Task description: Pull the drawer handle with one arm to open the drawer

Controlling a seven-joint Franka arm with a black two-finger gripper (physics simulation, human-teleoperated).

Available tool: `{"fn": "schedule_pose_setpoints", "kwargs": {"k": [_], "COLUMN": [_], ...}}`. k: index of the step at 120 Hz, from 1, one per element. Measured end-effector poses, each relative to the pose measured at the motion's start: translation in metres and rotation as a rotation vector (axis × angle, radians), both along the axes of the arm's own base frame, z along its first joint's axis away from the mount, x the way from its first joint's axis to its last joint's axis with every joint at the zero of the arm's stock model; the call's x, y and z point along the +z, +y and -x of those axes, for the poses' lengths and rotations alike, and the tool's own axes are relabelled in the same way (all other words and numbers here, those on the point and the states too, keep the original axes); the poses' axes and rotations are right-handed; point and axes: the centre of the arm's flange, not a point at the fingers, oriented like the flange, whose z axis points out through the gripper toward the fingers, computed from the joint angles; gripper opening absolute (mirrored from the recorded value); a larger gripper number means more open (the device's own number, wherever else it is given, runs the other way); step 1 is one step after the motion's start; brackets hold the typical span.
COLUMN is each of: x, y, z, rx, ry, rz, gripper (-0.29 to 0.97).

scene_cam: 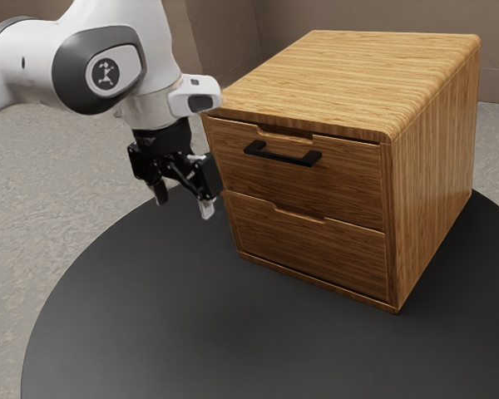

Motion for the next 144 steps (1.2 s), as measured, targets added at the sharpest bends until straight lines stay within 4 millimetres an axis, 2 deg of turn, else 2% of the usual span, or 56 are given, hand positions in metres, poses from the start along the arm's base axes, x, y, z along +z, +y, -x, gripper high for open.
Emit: {"fn": "schedule_pose_setpoints", "kwargs": {"k": [33,40,45,48,51,55,61,67,94,116,125,144], "x": [0.002,0.046,0.082,0.097,0.107,0.115,0.119,0.117,0.106,0.085,0.085,0.096], "y": [0.044,0.051,0.054,0.056,0.051,0.031,0.002,-0.012,-0.032,-0.041,-0.046,-0.075], "z": [0.005,0.022,0.045,0.057,0.066,0.072,0.075,0.076,0.066,0.047,0.045,0.054], "rx": [0.107,0.123,0.145,0.171,0.196,0.219,0.260,0.328,0.640,0.844,0.906,0.972], "ry": [0.003,-0.076,-0.140,-0.163,-0.175,-0.179,-0.168,-0.153,-0.119,-0.087,-0.092,-0.119], "rz": [0.017,0.033,0.055,0.070,0.082,0.096,0.111,0.121,0.138,0.133,0.136,0.156], "gripper": [0.68,0.68,0.68,0.68,0.68,0.68,0.68,0.68,0.68,0.68,0.68,0.68]}}
